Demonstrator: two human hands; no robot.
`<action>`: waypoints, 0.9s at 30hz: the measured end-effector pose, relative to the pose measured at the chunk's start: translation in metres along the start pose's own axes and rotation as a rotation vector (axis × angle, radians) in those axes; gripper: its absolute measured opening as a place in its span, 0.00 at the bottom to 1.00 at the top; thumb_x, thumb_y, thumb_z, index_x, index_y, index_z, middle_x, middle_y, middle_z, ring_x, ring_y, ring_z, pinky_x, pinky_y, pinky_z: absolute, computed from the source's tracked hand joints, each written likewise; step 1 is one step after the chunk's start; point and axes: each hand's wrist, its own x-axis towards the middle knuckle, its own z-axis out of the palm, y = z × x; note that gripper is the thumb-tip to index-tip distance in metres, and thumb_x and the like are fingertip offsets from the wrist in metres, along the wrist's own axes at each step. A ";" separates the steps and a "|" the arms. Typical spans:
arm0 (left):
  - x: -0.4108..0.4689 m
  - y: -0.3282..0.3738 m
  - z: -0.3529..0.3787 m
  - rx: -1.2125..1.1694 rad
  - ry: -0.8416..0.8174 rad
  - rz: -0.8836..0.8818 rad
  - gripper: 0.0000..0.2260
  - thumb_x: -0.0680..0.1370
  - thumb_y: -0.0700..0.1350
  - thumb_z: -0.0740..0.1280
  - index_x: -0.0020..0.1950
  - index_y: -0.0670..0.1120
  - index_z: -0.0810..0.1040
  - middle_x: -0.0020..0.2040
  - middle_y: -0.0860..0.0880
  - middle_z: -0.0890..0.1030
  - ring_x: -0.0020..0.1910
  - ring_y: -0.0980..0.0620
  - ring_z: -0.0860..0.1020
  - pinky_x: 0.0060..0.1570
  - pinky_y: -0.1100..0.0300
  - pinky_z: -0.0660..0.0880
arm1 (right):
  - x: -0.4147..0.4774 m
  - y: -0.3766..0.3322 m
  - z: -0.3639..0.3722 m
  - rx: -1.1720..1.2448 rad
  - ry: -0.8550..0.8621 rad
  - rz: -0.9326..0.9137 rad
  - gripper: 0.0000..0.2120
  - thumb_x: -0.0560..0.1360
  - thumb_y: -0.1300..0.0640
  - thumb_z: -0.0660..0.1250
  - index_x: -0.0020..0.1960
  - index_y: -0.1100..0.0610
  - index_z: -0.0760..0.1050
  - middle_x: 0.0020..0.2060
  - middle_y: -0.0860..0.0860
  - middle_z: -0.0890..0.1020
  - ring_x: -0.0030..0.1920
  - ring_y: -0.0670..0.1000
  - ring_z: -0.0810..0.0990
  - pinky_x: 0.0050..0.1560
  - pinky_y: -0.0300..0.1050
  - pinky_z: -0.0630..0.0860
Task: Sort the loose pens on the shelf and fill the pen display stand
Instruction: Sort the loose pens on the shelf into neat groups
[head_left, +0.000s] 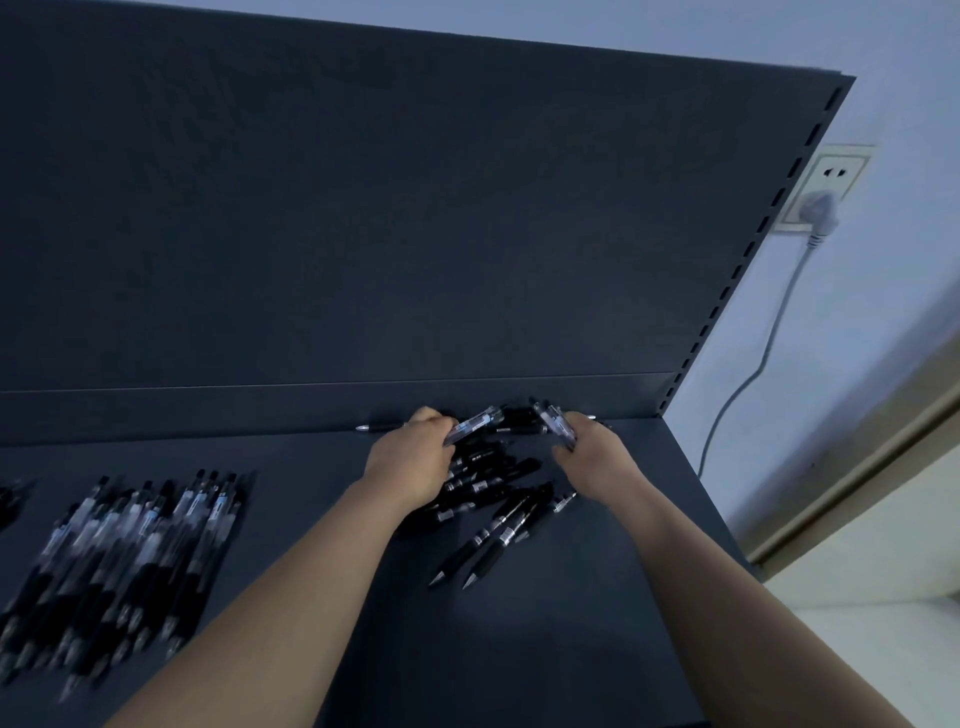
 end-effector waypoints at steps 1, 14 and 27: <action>0.000 0.000 0.000 -0.007 0.007 0.001 0.09 0.80 0.48 0.61 0.58 0.48 0.75 0.61 0.54 0.71 0.50 0.50 0.76 0.47 0.57 0.73 | 0.003 0.001 -0.001 -0.022 -0.019 -0.004 0.08 0.76 0.59 0.60 0.55 0.55 0.72 0.41 0.51 0.78 0.42 0.54 0.76 0.40 0.44 0.70; -0.024 -0.013 -0.004 -0.180 0.179 -0.213 0.11 0.77 0.50 0.66 0.35 0.50 0.72 0.38 0.51 0.74 0.38 0.49 0.74 0.33 0.58 0.66 | -0.016 0.027 -0.012 0.235 0.132 0.080 0.10 0.75 0.60 0.60 0.36 0.58 0.65 0.27 0.51 0.69 0.26 0.50 0.65 0.27 0.40 0.62; -0.050 -0.040 -0.007 -0.224 0.179 -0.453 0.13 0.76 0.54 0.65 0.37 0.48 0.74 0.34 0.50 0.77 0.38 0.47 0.77 0.33 0.58 0.68 | -0.051 0.037 0.002 0.211 0.074 0.198 0.06 0.76 0.60 0.56 0.40 0.58 0.65 0.34 0.56 0.79 0.25 0.50 0.78 0.28 0.40 0.69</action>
